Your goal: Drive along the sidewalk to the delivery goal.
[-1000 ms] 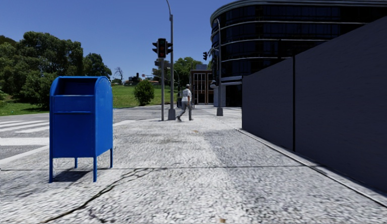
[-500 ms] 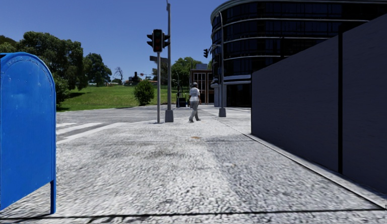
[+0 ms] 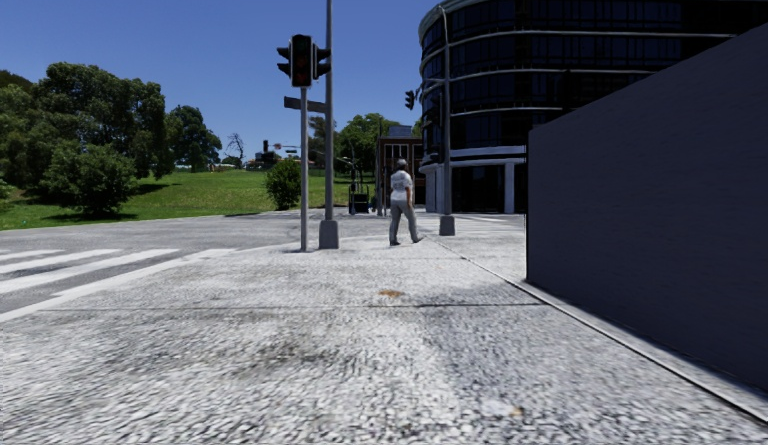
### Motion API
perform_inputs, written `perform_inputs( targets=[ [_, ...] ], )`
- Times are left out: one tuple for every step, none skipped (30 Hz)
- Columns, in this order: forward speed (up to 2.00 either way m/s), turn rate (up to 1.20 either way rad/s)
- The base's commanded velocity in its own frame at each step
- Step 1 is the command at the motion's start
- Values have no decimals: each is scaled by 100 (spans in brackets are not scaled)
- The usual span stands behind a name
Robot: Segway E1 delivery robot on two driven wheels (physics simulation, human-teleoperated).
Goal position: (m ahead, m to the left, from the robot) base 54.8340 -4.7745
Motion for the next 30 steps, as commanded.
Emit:
perform_inputs(
  targets=[
    [199,-3],
    [198,-3],
    [198,-2],
    [198,0],
    [198,0],
    [196,0],
    [190,0],
    [180,0],
    [166,0],
    [166,0],
    [149,0],
    [139,0],
    [135,0],
    [135,0],
    [134,0],
    [134,0],
    [134,0],
    [134,0],
    [134,0],
    [134,0],
    [134,0],
    [133,-13],
    [133,-13],
    [133,-18],
    [133,-20],
    [132,-20],
    [132,-20],
    [132,-20],
    [132,-20],
    [132,-20]
  ],
)
